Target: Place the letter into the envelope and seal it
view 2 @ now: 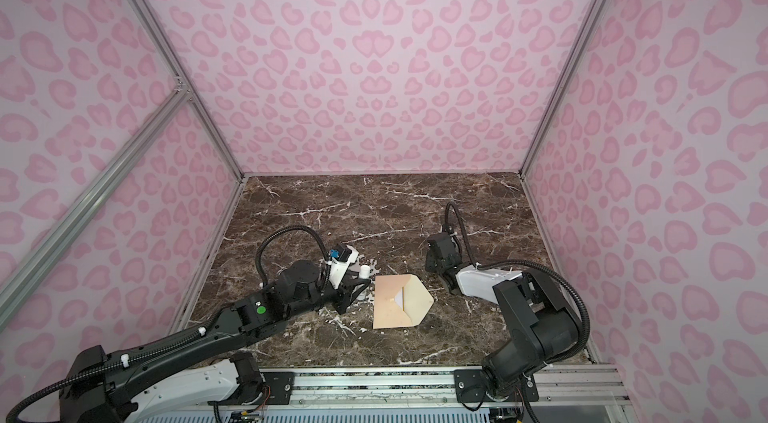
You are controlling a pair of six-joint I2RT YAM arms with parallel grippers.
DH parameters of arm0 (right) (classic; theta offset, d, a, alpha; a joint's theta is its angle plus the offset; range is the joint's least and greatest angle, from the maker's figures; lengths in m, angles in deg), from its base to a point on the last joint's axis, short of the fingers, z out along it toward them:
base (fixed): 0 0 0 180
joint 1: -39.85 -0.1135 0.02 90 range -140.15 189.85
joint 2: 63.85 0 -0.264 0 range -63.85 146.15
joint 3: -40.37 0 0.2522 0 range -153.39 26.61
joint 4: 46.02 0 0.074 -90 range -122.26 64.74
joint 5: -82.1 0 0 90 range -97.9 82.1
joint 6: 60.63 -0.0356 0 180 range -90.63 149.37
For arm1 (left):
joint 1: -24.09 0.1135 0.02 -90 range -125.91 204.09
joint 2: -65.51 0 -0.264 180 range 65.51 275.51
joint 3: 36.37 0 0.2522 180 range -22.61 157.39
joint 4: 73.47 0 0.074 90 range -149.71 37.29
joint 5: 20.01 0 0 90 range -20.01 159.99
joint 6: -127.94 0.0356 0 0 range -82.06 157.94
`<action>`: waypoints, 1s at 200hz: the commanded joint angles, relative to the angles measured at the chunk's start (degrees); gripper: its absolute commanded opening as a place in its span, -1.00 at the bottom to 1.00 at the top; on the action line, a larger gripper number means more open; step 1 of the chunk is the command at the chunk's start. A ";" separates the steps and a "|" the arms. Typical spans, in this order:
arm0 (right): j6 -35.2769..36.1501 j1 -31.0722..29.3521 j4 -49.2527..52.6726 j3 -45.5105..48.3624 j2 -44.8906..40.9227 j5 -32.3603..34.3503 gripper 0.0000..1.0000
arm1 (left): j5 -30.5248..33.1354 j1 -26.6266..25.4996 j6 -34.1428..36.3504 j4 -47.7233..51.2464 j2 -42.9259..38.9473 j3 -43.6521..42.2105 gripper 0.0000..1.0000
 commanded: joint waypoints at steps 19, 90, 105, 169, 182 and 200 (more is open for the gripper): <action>0.45 -1.26 -0.37 1.43 1.56 2.62 -0.52 | 0.43 0.05 0.12 -2.04 -0.34 0.01 -0.55; 0.63 -1.97 1.20 1.03 0.58 2.81 -0.27 | 0.70 0.05 0.06 -1.79 -0.87 -0.21 -0.55; 0.61 -2.01 1.47 0.99 0.38 2.80 -0.23 | 0.74 0.05 0.05 -1.66 -0.90 -0.21 -0.55; 1.38 -2.36 5.55 -0.99 -5.74 1.41 0.00 | 1.60 0.05 -0.35 -1.91 -1.46 -0.32 -0.55; 1.73 -2.57 6.41 -1.22 -8.94 -0.42 0.06 | 3.11 0.05 -0.92 -2.01 -1.95 -0.51 -0.55; 3.06 -3.67 5.75 0.16 -15.19 -2.80 0.12 | 6.15 0.05 -1.78 -2.76 -3.28 -0.88 -0.55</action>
